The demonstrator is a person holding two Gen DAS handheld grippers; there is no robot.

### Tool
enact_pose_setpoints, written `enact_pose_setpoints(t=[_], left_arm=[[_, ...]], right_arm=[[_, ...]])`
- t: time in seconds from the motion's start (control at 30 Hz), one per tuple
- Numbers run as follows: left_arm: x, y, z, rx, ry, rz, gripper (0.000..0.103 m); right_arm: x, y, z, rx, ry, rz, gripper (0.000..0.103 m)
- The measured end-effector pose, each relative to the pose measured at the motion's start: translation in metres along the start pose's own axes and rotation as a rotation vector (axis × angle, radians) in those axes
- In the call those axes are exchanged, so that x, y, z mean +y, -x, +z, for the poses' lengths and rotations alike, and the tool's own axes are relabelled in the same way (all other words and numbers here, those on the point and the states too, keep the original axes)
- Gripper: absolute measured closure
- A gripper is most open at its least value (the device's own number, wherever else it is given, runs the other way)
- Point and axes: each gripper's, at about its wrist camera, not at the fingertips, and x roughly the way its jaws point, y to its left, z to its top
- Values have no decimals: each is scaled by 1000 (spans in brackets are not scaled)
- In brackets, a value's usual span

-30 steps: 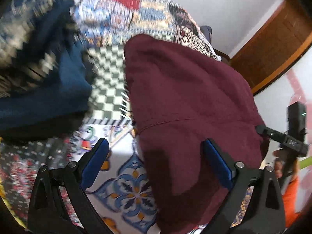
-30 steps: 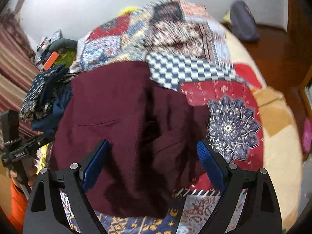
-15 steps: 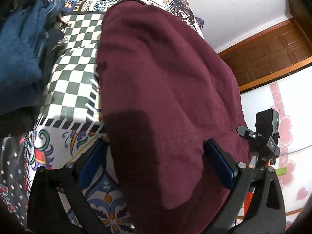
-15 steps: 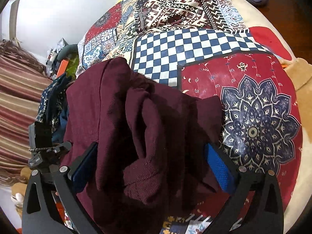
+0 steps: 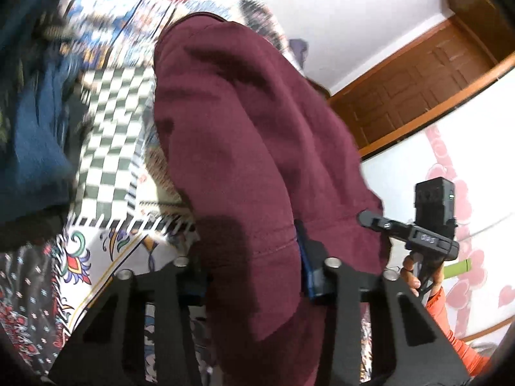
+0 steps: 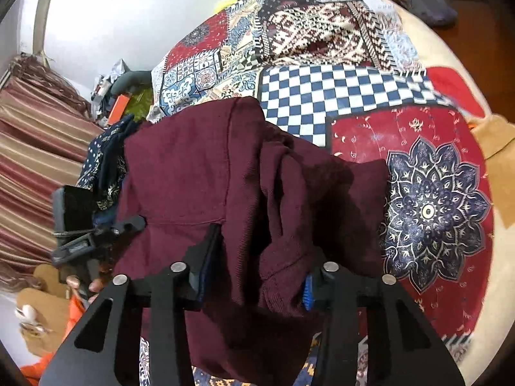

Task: Fold large clothes
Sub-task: 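Grasp the folded maroon bundle with both grippers and lift it, then carry the bundle with both grippers and lower it onto the clothes stack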

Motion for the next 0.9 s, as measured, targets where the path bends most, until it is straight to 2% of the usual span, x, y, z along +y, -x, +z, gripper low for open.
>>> enact_pose_setpoints(t=[0.13,0.27,0.5,0.67,0.77,0.9], left_arm=[[-33,33,15,-58,-74,19,70],[-57,71,31,-121,-121,20,71],[-74,174,61,-290,-206,64,71],[-58,240,84,-367,-202,115,71],[-32,276,97,-405,-176,157,71],[14,305,108,-423,-120,203,70]], right_arm=[[19,20,3,-48,13,11,74],[47,47,13,-121,41,34,74],[130,74,42,-238,158,70,74],[194,62,68,-275,234,116,74],[226,45,80,-273,265,146,74],[267,1,95,-246,288,194,74]])
